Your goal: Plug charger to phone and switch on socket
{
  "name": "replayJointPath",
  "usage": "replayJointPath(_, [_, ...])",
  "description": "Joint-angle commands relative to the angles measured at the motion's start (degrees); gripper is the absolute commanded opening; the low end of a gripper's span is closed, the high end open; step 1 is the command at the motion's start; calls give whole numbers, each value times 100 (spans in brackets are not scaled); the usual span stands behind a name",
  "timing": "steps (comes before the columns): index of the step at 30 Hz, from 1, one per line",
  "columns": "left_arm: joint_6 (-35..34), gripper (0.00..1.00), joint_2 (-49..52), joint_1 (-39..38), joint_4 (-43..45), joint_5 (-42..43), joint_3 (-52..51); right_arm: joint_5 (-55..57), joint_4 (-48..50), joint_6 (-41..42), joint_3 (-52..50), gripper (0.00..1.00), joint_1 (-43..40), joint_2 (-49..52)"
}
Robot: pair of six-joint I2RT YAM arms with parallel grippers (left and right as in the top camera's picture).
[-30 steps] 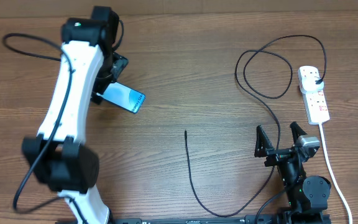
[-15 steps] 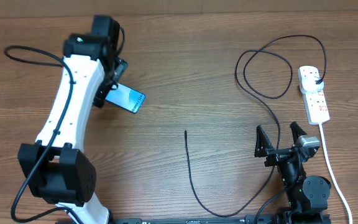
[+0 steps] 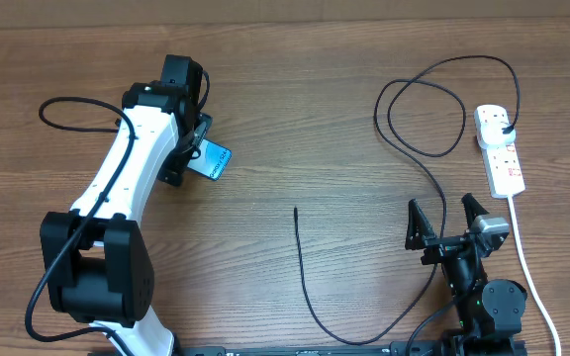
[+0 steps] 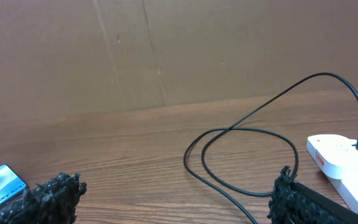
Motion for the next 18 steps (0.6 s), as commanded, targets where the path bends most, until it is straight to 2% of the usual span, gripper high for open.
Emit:
replayJointPath(1, [-428,100,105,11,341,219,-155,76,17,2,-61,100,33,-61])
replayJointPath(4, [-391,100,245,35,608,446,-238,76,17,2,-61,100,33,-61])
replayJointPath(7, [-70,100,422,157,811,835,-256,76,17,2,-61,100,33,-61])
replayJointPath(12, [236,100,632,490,793,1228,-256,76,17,2,-61,100,33,-61])
replayJointPath(18, [518,100,643,669,667,1220,-256,76,17,2,-61,100,33,-61])
